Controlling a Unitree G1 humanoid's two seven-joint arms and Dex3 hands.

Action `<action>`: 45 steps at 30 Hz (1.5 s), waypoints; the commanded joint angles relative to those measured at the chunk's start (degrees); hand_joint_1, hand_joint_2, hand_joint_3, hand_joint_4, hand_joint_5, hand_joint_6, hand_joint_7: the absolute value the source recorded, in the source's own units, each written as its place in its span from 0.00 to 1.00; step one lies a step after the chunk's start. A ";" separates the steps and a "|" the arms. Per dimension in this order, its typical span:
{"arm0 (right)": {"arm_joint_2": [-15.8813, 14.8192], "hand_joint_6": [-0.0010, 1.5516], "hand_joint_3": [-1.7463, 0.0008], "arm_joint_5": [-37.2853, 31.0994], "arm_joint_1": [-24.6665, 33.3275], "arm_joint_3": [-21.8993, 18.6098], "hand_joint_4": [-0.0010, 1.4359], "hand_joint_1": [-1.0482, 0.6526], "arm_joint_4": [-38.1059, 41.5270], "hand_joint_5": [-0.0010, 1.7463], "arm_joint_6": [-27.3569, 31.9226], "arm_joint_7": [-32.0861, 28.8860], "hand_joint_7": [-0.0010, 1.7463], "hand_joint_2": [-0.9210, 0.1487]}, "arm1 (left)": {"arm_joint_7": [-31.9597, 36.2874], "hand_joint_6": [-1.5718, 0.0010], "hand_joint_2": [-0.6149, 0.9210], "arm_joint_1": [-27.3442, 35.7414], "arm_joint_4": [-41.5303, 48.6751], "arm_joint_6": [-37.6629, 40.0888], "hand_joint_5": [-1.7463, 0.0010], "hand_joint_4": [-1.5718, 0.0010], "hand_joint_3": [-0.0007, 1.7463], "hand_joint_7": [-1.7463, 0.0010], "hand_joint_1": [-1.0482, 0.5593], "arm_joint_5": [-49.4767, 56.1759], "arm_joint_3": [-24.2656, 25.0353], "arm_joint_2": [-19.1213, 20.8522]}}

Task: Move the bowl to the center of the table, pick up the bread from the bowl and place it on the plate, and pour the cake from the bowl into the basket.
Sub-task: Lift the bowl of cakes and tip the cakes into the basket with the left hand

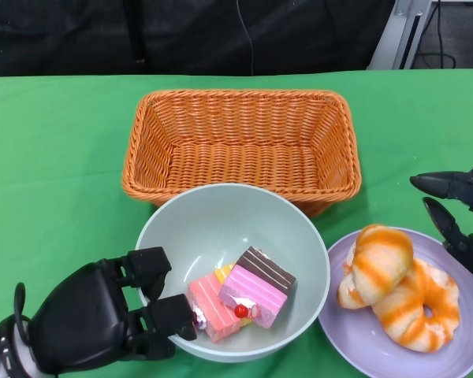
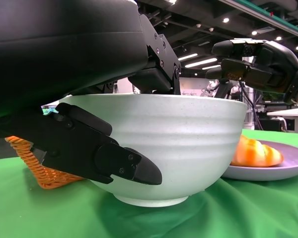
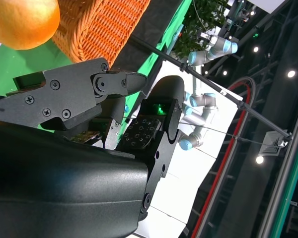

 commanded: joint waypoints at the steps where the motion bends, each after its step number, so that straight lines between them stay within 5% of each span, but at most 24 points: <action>1: -0.55 0.60 0.85 0.05 -0.96 -1.21 0.54 0.49 0.77 0.50 -0.93 -0.59 0.17 0.00 | 1.94 0.53 1.00 0.91 -1.62 -1.04 0.00 0.61 0.11 0.38 0.47 -1.62 1.32 1.68; 11: -0.23 0.60 0.86 0.13 -1.23 -1.42 0.53 0.47 1.25 0.51 -1.13 -0.45 0.17 0.00 | 2.06 0.51 1.00 2.56 -3.68 -2.01 0.03 0.61 0.13 0.41 0.48 -1.73 3.06 2.33; 14: -0.04 0.60 0.86 -0.03 -1.29 -1.57 0.54 0.47 1.27 0.51 -1.15 -0.64 0.17 0.00 | 2.10 0.56 1.00 3.54 -4.86 -2.31 0.04 0.61 0.19 0.31 0.49 -2.02 3.87 2.72; 26: -0.18 0.61 0.85 -0.11 -1.49 -1.86 0.54 0.49 1.70 0.51 -1.50 -0.40 0.17 0.00 | 3.14 0.58 1.00 4.00 -4.89 -4.62 0.00 0.60 0.18 0.24 0.50 -3.89 5.50 1.61; 33: -0.17 0.61 0.84 -0.48 -1.85 -2.04 0.54 0.51 2.40 0.51 -1.92 -0.46 0.17 0.00 | 5.71 0.64 1.00 3.23 -4.45 -6.33 0.00 0.54 0.21 0.02 0.50 -3.26 5.85 0.71; 45: -0.25 0.60 0.85 -0.83 -2.43 -2.20 0.55 0.50 3.82 0.51 -2.69 -0.58 0.17 0.00 | 4.35 0.63 1.00 3.28 -5.63 -9.99 0.00 0.51 0.23 0.00 0.49 -5.57 7.76 0.33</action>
